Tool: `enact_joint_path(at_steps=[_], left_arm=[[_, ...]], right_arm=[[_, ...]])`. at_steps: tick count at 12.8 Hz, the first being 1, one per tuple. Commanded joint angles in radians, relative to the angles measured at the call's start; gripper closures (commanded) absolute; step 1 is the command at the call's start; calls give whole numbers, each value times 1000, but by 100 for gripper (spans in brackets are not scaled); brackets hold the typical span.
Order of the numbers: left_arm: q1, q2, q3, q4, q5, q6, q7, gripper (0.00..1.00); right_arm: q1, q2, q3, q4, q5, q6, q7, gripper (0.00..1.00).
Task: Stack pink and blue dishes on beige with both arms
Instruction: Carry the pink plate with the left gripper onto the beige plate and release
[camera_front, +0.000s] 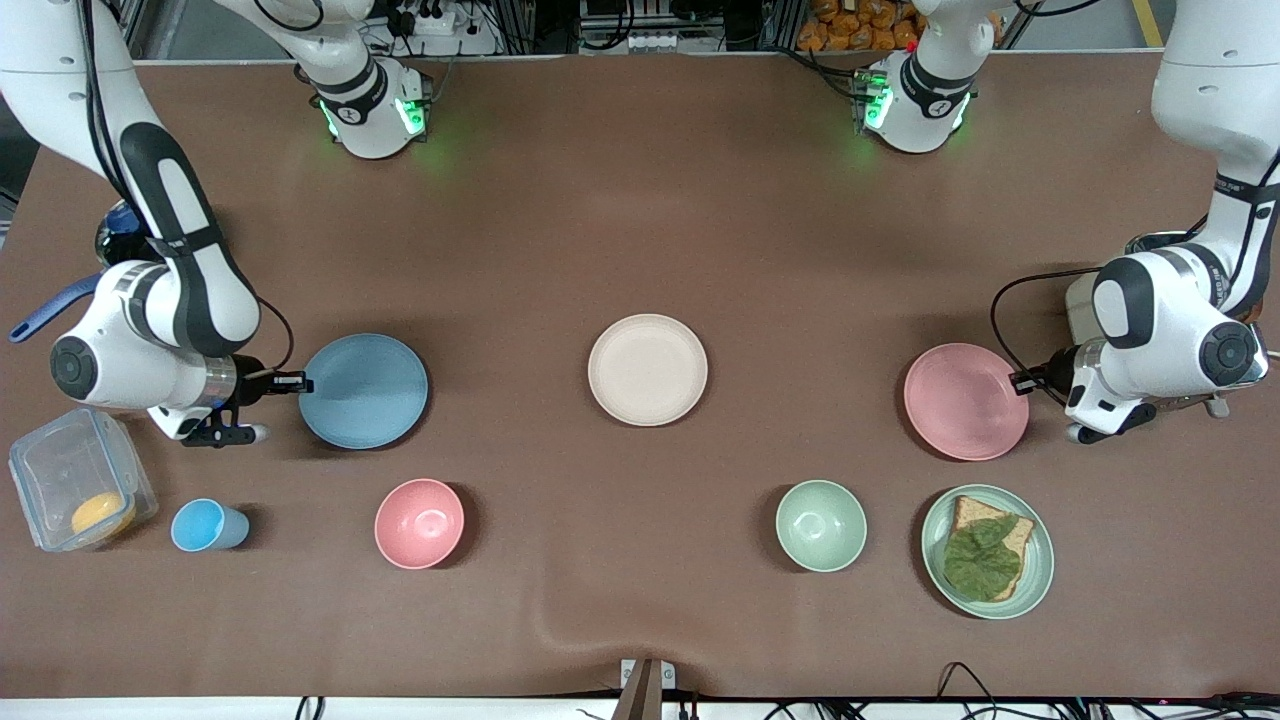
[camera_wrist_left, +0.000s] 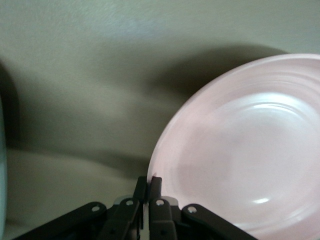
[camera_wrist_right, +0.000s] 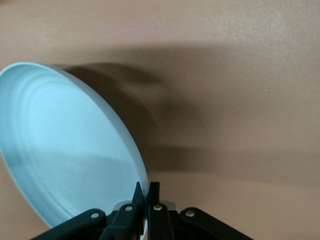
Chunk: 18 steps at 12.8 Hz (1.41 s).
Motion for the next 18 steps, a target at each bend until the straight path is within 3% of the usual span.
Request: enact_joint_path(at_steps=[1, 3, 5, 8, 11, 14, 18], left_arm=[[6, -78, -72, 47, -38, -153, 0, 100], [-1, -108, -120, 92, -119, -243, -16, 100], [-27, -97, -192, 168, -157, -320, -209, 100], [-89, -92, -314, 209, -161, -328, -480, 100], [-225, -91, -326, 209, -157, -301, -628, 100], [-326, -43, -326, 201, -152, -192, -690, 100], [-425, 9, -321, 196, -147, -94, -768, 100]], right_arm=[[25, -12, 2, 54, 9, -76, -1, 100], [41, -8, 2, 72, 15, -93, 0, 100], [41, -12, 3, 114, 17, -132, -4, 100], [39, -8, 2, 236, 17, -296, 6, 100], [21, -9, -4, 224, 9, -358, 1, 100], [-50, -17, -1, 232, 15, -384, -51, 100], [-35, -5, 2, 319, 20, -381, -68, 100]])
